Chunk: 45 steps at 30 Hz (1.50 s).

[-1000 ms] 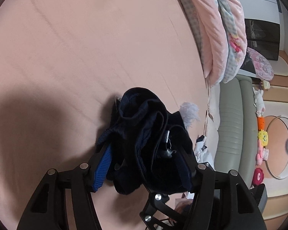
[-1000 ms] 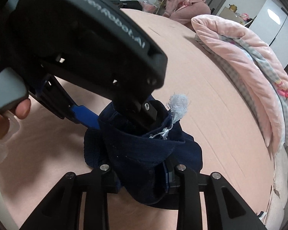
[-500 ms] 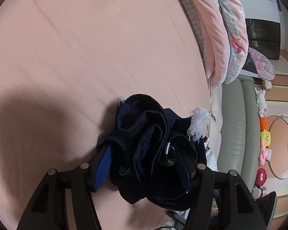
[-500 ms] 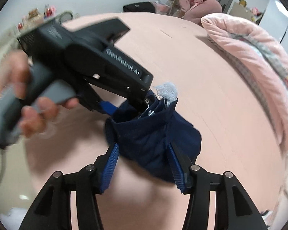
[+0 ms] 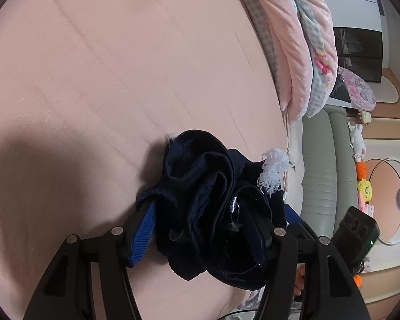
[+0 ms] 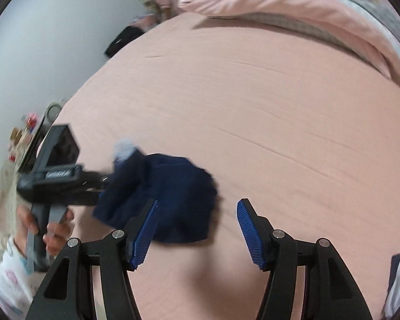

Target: Fold clothes

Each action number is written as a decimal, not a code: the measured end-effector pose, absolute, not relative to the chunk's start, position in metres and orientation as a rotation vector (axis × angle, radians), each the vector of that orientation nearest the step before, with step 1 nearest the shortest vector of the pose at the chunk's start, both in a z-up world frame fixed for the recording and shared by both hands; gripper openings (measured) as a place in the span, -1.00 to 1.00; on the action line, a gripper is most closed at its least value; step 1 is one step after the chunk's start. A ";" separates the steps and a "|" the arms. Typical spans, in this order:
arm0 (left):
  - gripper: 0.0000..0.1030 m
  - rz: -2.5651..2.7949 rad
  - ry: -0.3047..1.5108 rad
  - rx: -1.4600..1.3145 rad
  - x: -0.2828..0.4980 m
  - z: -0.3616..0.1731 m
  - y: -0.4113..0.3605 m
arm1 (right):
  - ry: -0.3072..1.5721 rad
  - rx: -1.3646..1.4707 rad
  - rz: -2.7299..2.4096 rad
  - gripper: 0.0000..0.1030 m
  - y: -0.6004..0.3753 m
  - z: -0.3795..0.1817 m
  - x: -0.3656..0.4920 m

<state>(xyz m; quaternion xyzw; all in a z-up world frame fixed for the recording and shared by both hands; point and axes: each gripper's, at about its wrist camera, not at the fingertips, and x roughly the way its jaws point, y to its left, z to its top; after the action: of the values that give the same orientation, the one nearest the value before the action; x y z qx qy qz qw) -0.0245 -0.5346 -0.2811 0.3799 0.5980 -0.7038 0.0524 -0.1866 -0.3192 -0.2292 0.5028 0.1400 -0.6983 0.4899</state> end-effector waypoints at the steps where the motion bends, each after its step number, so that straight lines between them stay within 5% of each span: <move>1: 0.15 -2.139 1.830 1.147 -0.023 -0.282 -0.535 | 0.317 1.239 -1.690 0.17 -0.311 -0.233 -0.182; 15: 0.17 -2.145 1.806 1.042 0.013 -0.272 -0.535 | 0.126 1.458 -1.442 0.17 -0.333 -0.296 -0.216; 22: 0.58 -2.213 1.904 0.799 0.035 -0.253 -0.528 | 0.040 1.521 -1.400 0.23 -0.333 -0.319 -0.216; 28: 0.61 -2.248 1.895 0.816 0.019 -0.247 -0.511 | 0.035 1.517 -1.414 0.29 -0.329 -0.320 -0.211; 37: 0.69 -2.317 1.592 0.978 -0.011 -0.241 -0.492 | 0.031 1.527 -1.417 0.29 -0.344 -0.317 -0.210; 45: 0.70 -2.308 1.558 1.054 -0.015 -0.251 -0.492 | 0.033 1.534 -1.415 0.29 -0.346 -0.320 -0.212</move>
<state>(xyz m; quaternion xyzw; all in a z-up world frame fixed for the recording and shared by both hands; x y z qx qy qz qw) -0.0151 -0.4919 -0.2506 0.3529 0.5215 -0.7725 0.0819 -0.2117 -0.3461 -0.3197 0.6351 0.0135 -0.5860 0.5031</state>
